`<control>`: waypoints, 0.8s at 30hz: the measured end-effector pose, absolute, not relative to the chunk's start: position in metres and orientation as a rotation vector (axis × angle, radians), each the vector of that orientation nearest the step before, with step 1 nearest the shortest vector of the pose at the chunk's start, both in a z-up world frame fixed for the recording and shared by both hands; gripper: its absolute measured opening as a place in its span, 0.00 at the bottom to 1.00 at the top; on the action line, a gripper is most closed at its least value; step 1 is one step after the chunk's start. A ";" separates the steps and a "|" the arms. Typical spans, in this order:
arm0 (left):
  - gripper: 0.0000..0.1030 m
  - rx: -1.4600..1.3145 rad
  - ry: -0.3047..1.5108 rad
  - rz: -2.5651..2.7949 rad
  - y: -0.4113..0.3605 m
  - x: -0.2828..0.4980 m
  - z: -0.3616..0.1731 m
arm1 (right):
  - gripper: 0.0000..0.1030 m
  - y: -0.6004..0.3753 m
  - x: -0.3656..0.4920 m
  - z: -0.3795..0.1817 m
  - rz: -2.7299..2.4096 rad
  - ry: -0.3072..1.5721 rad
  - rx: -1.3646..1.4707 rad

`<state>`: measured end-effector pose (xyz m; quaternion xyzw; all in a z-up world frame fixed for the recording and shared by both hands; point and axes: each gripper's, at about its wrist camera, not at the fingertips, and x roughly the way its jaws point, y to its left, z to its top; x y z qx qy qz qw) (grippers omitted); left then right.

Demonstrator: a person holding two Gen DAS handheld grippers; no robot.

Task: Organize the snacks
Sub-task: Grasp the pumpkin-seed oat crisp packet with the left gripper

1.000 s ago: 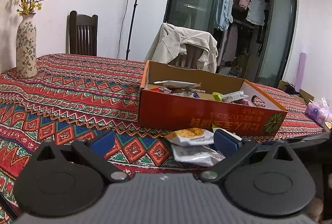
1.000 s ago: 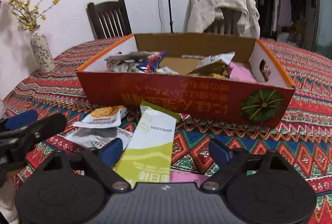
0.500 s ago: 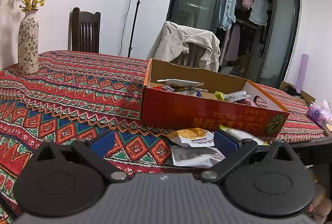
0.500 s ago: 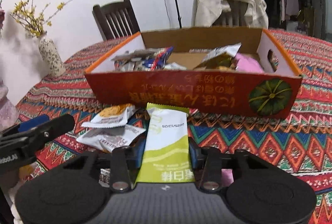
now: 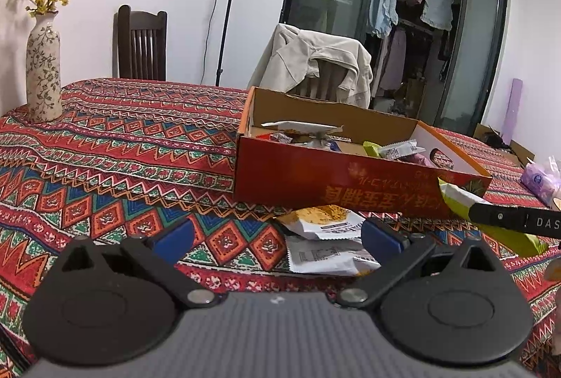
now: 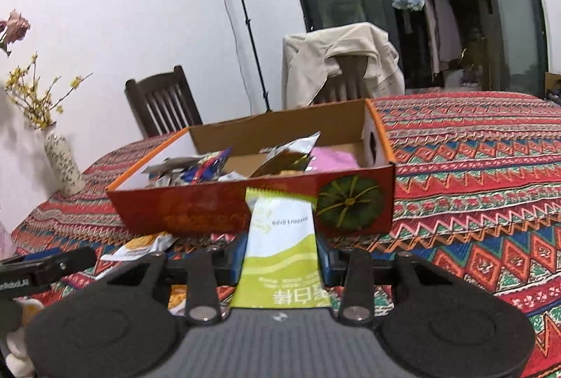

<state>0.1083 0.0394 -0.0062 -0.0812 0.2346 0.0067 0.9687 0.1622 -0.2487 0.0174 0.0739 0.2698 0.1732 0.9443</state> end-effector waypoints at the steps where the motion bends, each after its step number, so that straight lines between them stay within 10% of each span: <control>1: 1.00 -0.161 0.478 0.010 0.038 0.109 -0.006 | 0.37 -0.250 0.161 0.016 0.353 0.545 0.152; 24: 1.00 -0.086 0.699 0.127 -0.013 0.194 -0.001 | 0.37 -0.255 0.144 0.016 0.357 0.432 0.168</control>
